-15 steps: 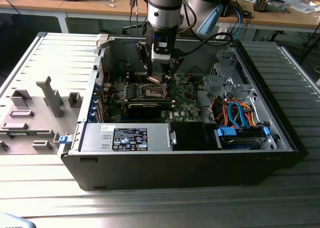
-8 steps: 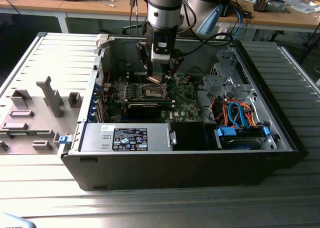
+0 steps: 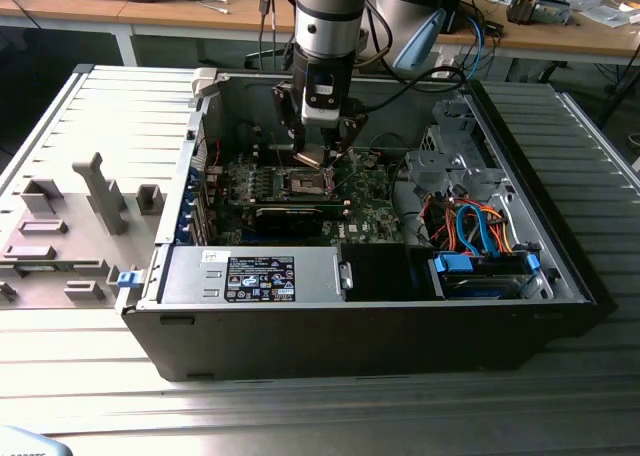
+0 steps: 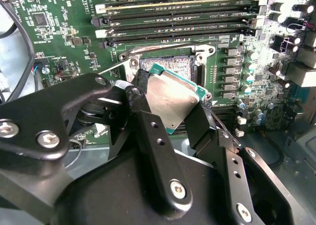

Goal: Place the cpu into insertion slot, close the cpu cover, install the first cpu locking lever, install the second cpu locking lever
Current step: 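Place the cpu into insertion slot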

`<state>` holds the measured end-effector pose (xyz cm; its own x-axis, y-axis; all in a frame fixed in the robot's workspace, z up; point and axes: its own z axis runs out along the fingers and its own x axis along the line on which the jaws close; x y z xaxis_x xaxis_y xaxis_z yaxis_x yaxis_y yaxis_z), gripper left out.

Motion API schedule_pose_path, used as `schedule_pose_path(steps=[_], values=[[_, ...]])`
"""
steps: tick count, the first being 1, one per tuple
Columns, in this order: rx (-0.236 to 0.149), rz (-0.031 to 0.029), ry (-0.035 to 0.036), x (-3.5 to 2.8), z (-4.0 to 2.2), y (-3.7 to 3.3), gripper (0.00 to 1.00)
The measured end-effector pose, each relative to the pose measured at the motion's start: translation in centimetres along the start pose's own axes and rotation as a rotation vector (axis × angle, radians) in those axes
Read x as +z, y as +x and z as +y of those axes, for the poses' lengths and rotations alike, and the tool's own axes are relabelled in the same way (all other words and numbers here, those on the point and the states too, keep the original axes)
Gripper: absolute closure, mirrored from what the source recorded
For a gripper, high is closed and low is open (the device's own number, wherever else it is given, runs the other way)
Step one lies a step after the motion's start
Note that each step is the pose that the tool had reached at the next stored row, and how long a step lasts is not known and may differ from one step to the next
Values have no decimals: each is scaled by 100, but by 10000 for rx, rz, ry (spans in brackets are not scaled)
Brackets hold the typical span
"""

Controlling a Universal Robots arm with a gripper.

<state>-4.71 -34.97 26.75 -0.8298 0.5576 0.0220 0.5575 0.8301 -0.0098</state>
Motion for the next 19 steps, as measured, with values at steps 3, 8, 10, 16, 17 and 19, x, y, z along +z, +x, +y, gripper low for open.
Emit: schedule_pose_path(steps=[3, 8, 10, 16, 17, 19], values=[[19, 0, 0, 1, 0, 0, 45], [59, 0, 0, 2, 0, 0, 45], [80, 0, -1, 3, 0, 0, 45], [159, 1, -2, 6, 0, 0, 45], [177, 1, -3, 6, 0, 0, 45], [208, 2, -3, 8, 0, 0, 45]])
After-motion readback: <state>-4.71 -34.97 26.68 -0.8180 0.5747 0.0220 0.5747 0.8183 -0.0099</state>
